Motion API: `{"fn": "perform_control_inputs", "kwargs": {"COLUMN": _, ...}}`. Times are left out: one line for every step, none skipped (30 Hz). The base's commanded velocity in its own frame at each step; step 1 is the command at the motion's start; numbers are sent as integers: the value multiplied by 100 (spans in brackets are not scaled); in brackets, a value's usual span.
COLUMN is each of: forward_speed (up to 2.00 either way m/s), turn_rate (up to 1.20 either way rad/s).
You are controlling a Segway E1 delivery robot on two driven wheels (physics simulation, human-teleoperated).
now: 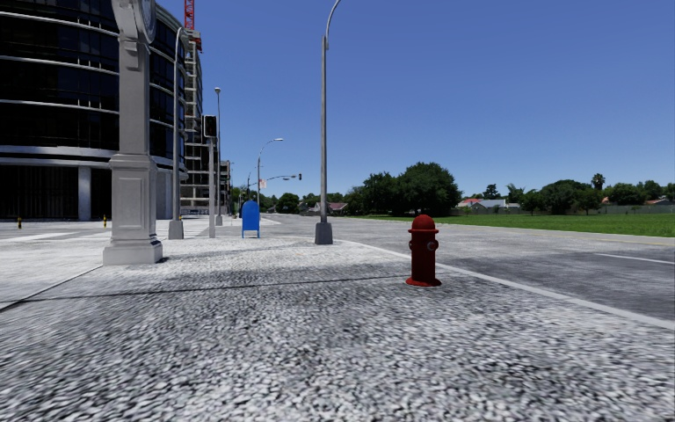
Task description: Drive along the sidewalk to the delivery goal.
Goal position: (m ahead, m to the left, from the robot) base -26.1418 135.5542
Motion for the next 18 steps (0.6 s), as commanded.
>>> {"fn": "perform_control_inputs", "kwargs": {"forward_speed": 0, "turn_rate": 0}}
{"fn": "perform_control_inputs", "kwargs": {"forward_speed": 0, "turn_rate": 0}}
{"fn": "perform_control_inputs", "kwargs": {"forward_speed": 0, "turn_rate": 0}}
{"fn": "perform_control_inputs", "kwargs": {"forward_speed": 0, "turn_rate": 0}}
{"fn": "perform_control_inputs", "kwargs": {"forward_speed": 0, "turn_rate": 0}}
{"fn": "perform_control_inputs", "kwargs": {"forward_speed": 0, "turn_rate": 0}}
{"fn": "perform_control_inputs", "kwargs": {"forward_speed": 0, "turn_rate": 0}}
{"fn": "perform_control_inputs", "kwargs": {"forward_speed": 0, "turn_rate": 0}}
{"fn": "perform_control_inputs", "kwargs": {"forward_speed": 0, "turn_rate": 0}}
{"fn": "perform_control_inputs", "kwargs": {"forward_speed": 0, "turn_rate": 0}}
{"fn": "perform_control_inputs", "kwargs": {"forward_speed": 0, "turn_rate": 0}}
{"fn": "perform_control_inputs", "kwargs": {"forward_speed": 0, "turn_rate": 0}}
{"fn": "perform_control_inputs", "kwargs": {"forward_speed": 0, "turn_rate": 0}}
{"fn": "perform_control_inputs", "kwargs": {"forward_speed": 0, "turn_rate": 0}}
{"fn": "perform_control_inputs", "kwargs": {"forward_speed": 0, "turn_rate": 0}}
{"fn": "perform_control_inputs", "kwargs": {"forward_speed": 0, "turn_rate": 0}}
{"fn": "perform_control_inputs", "kwargs": {"forward_speed": 0, "turn_rate": 0}}
{"fn": "perform_control_inputs", "kwargs": {"forward_speed": 0, "turn_rate": 0}}
